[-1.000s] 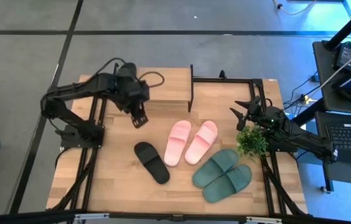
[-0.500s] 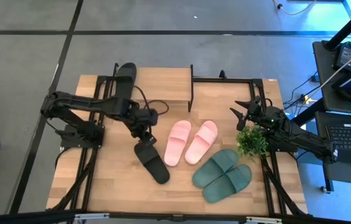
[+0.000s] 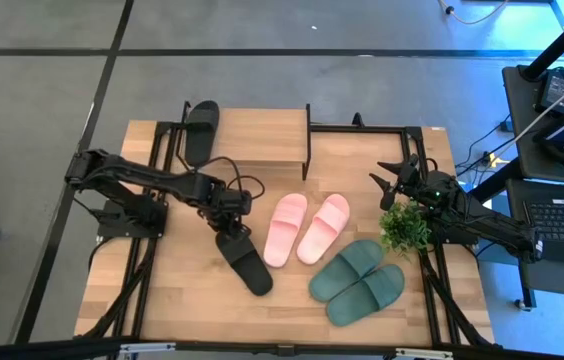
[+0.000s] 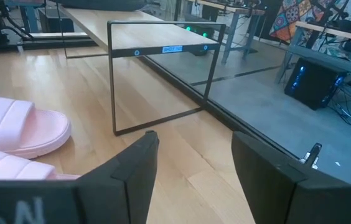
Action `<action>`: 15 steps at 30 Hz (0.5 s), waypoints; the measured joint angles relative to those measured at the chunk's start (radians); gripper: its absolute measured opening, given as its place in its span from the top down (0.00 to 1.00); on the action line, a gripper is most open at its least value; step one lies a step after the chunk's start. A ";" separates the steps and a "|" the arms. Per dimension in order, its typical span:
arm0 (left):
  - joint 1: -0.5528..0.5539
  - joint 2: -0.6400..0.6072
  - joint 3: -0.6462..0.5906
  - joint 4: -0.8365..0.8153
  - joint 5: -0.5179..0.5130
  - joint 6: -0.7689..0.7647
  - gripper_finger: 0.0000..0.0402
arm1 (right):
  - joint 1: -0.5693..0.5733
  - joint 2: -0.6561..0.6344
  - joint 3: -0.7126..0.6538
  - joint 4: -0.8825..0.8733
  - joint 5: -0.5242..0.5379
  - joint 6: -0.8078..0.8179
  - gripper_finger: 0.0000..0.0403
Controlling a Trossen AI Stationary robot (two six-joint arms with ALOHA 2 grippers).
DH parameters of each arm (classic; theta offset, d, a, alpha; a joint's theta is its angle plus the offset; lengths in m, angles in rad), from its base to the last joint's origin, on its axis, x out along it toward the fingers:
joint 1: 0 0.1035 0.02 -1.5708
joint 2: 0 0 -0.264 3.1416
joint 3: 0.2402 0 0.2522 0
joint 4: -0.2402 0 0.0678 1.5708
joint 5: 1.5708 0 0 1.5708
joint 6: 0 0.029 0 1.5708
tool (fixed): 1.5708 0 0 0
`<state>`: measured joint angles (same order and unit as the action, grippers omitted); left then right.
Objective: Pick and place slides into the shelf
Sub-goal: Put the black slide on the shelf
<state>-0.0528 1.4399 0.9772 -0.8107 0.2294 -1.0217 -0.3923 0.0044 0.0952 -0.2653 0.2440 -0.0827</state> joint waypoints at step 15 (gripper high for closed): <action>0.000 0.000 -0.166 0.184 0.033 -0.078 0.63 | 0.000 0.000 0.000 0.000 0.000 0.026 0.49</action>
<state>-0.0528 1.4399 0.8112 -0.6265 0.2621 -1.1001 -0.3923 0.0044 0.0952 -0.2653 0.2440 -0.0566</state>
